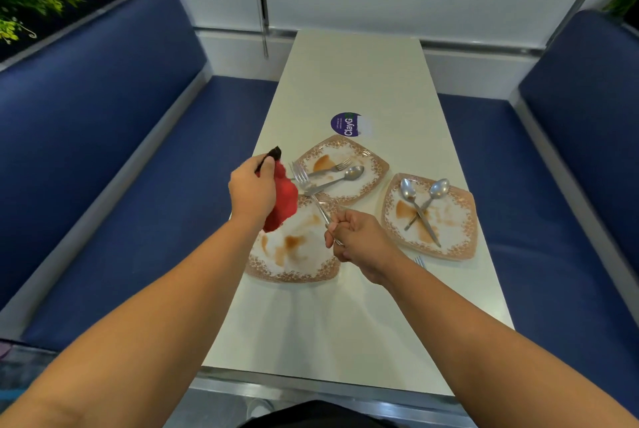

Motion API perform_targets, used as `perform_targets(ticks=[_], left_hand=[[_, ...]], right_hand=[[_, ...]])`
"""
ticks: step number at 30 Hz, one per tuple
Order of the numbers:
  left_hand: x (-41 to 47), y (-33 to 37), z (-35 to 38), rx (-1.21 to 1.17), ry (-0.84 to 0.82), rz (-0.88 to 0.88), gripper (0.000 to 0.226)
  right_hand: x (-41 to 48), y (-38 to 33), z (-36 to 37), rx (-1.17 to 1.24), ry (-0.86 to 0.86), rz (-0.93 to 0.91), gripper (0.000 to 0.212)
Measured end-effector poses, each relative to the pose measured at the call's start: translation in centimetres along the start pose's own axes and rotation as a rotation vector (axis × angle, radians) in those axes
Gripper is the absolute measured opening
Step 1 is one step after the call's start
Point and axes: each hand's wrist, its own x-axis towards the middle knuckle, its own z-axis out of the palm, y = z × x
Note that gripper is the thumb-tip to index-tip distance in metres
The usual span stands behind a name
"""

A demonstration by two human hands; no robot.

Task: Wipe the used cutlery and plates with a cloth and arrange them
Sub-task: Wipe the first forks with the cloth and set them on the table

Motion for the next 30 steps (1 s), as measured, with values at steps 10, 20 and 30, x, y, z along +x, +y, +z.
perform_targets(ticks=[10, 20, 30], left_hand=[[-2.4, 1.6, -0.1, -0.593, -0.469, -0.518, 0.039], [-1.7, 2.5, -0.2, -0.525, -0.301, -0.483, 0.032], [-1.9, 2.8, 0.6, -0.536, -0.219, -0.307, 0.022]], right_hand=[[1.3, 0.0, 0.7, 0.062, 0.002, -0.004, 0.012], [1.3, 0.8, 1.0, 0.03, 0.046, 0.013, 0.012], [0.0, 1.0, -0.8, -0.025, 0.087, 0.026, 0.012]])
